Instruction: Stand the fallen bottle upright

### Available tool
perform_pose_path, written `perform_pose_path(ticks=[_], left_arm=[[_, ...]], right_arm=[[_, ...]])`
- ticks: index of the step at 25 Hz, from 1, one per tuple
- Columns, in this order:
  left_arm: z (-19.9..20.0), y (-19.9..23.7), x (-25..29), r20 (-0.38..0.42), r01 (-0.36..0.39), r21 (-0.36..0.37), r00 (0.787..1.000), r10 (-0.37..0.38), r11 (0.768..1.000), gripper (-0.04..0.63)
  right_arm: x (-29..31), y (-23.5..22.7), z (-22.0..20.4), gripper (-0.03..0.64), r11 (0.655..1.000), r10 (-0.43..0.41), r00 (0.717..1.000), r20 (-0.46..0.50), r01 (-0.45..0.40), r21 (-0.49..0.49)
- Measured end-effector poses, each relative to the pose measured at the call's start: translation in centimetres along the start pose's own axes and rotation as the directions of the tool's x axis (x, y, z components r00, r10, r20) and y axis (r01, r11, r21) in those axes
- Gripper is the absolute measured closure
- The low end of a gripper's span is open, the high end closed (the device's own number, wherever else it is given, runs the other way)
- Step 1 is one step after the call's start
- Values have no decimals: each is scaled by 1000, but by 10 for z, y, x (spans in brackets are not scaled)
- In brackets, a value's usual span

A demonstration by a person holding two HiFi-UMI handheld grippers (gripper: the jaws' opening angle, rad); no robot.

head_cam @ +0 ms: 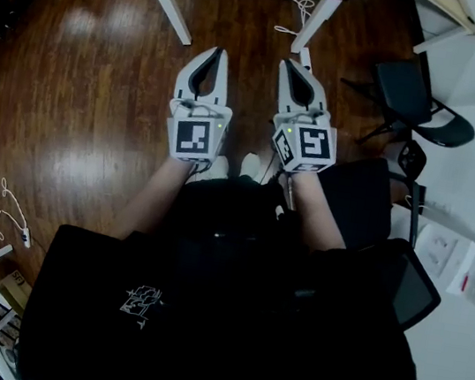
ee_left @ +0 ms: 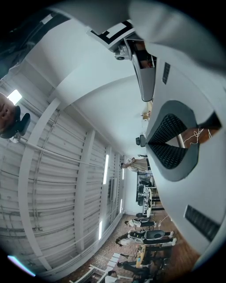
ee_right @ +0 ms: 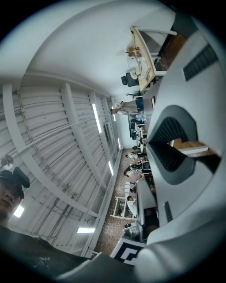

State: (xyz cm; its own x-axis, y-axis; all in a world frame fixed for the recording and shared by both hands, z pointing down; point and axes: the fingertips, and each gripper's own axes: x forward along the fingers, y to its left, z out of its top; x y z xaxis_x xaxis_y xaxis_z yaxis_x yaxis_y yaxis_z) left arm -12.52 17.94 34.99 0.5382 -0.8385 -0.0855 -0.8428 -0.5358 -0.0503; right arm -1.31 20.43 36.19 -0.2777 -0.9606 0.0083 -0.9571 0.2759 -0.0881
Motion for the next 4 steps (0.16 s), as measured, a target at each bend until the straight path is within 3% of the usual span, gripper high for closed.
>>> perform_pose_path(ticks=[4], left_arm=[[-2, -4, 0, -10, 2, -1, 1000, -2, 1000, 603]], right_arm=[[-3, -3, -2, 594, 1000, -4, 1000, -6, 4, 9]])
